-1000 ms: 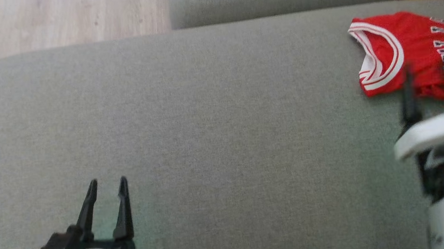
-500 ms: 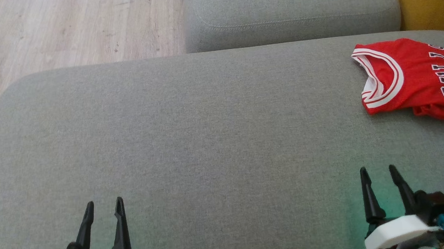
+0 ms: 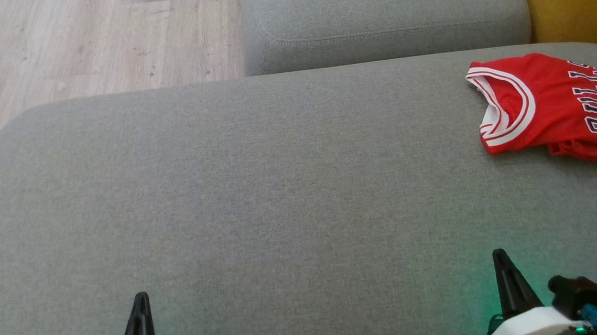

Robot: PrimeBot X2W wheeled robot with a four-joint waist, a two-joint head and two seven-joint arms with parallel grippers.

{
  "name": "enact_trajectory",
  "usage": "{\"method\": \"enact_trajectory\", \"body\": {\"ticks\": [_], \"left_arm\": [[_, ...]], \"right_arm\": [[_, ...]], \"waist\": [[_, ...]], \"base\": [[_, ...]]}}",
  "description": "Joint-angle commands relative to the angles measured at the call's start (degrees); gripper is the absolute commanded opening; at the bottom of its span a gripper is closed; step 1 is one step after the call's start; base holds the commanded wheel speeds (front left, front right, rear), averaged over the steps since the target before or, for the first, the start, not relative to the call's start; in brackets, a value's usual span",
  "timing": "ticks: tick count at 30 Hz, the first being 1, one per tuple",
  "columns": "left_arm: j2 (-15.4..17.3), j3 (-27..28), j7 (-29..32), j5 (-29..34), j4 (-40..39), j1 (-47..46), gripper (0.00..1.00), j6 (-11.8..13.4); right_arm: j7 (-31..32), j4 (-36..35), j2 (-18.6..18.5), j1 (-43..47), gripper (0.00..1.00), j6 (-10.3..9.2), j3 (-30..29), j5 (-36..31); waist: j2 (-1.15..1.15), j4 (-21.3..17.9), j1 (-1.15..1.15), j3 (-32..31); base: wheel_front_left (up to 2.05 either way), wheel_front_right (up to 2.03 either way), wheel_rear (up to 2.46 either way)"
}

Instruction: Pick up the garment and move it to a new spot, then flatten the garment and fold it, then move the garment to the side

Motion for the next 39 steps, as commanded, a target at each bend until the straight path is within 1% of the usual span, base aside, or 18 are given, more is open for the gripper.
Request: {"method": "enact_trajectory", "body": {"ticks": [1, 14, 39], "left_arm": [[0.05, 0.58, 0.41, -1.96, -1.91, -1.99, 0.0, 0.01], [-0.09, 1.49, 2.67, -10.78, -2.44, -3.18, 0.0, 0.02], [-0.34, 3.12, 6.62, -25.84, -3.24, -5.33, 0.0, 0.03]], "right_arm": [[0.52, -2.03, -0.12, -1.76, 0.0, 0.06, -0.32, 2.31], [2.7, -3.03, -0.32, -2.84, 0.0, 0.1, -1.01, 11.82], [6.5, -4.82, -0.53, -4.64, 0.0, 0.18, -2.32, 27.96]], "waist": [[0.0, -0.05, 0.0, 0.02], [0.0, -0.39, 0.0, 0.09], [0.0, -0.98, 0.0, 0.22]], "base": [[0.0, 0.0, 0.0], [0.0, 0.0, 0.0], [0.0, 0.0, 0.0]]}}
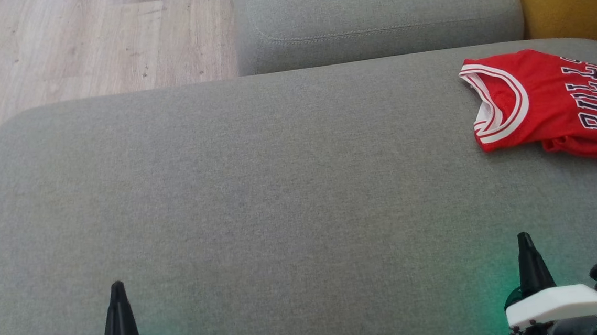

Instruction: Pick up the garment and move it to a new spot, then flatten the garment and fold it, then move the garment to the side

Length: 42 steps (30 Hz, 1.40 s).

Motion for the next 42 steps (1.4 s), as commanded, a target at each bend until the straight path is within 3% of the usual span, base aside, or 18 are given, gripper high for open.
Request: {"method": "enact_trajectory", "body": {"ticks": [1, 42], "left_arm": [[0.26, 1.24, 0.34, -1.48, -1.8, -2.72, 0.0, 0.03], [-0.14, 3.99, 6.96, -26.58, -3.13, -6.32, 0.0, 0.06]], "right_arm": [[0.29, -2.19, -0.53, -2.96, 0.0, 0.18, -0.01, 1.68], [6.85, -5.16, -0.7, -5.98, 0.0, 0.32, -2.45, 28.38]], "waist": [[0.0, -0.03, 0.0, 0.01], [0.0, -1.0, 0.0, 0.22]], "base": [[0.0, 0.0, 0.0], [0.0, 0.0, 0.0]]}}
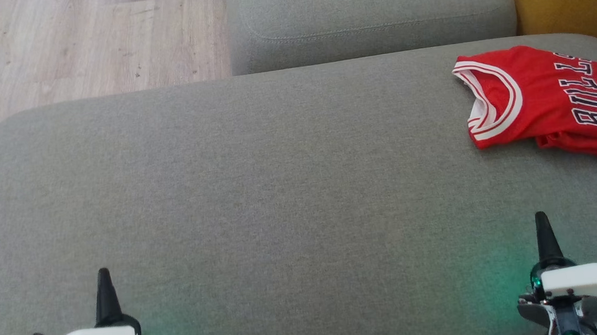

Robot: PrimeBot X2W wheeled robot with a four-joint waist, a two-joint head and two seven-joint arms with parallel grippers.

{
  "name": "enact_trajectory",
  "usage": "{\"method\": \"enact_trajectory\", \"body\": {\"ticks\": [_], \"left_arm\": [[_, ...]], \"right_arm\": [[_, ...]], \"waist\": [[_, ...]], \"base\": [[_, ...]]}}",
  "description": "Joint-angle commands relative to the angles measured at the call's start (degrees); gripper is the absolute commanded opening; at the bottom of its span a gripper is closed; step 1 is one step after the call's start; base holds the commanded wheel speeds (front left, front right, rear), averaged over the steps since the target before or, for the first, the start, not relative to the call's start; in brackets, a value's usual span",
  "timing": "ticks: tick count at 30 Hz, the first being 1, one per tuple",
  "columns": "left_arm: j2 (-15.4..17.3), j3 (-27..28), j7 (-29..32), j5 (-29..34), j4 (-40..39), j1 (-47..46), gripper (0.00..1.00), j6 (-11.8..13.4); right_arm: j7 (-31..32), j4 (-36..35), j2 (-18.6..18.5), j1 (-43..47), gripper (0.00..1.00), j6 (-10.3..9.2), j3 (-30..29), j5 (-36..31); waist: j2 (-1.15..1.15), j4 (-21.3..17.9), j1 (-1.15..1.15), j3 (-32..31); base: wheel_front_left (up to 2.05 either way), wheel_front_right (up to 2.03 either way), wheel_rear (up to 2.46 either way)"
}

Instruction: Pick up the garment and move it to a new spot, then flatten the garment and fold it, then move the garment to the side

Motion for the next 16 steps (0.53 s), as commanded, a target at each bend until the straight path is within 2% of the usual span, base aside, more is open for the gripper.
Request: {"method": "enact_trajectory", "body": {"ticks": [1, 16], "left_arm": [[0.26, 1.92, 0.35, -1.62, -2.2, -3.21, 0.0, 0.05], [0.11, 2.94, 2.82, -11.03, -2.7, -4.55, 0.0, 0.06]], "right_arm": [[0.51, -2.37, -0.69, -3.51, 0.0, 0.32, 0.53, 1.86], [3.01, -3.48, -0.73, -4.64, 0.0, 0.37, -0.43, 11.82]], "waist": [[0.0, -0.03, 0.0, 0.01], [0.0, -0.4, 0.0, 0.09]], "base": [[0.0, 0.0, 0.0], [0.0, 0.0, 0.0]]}}
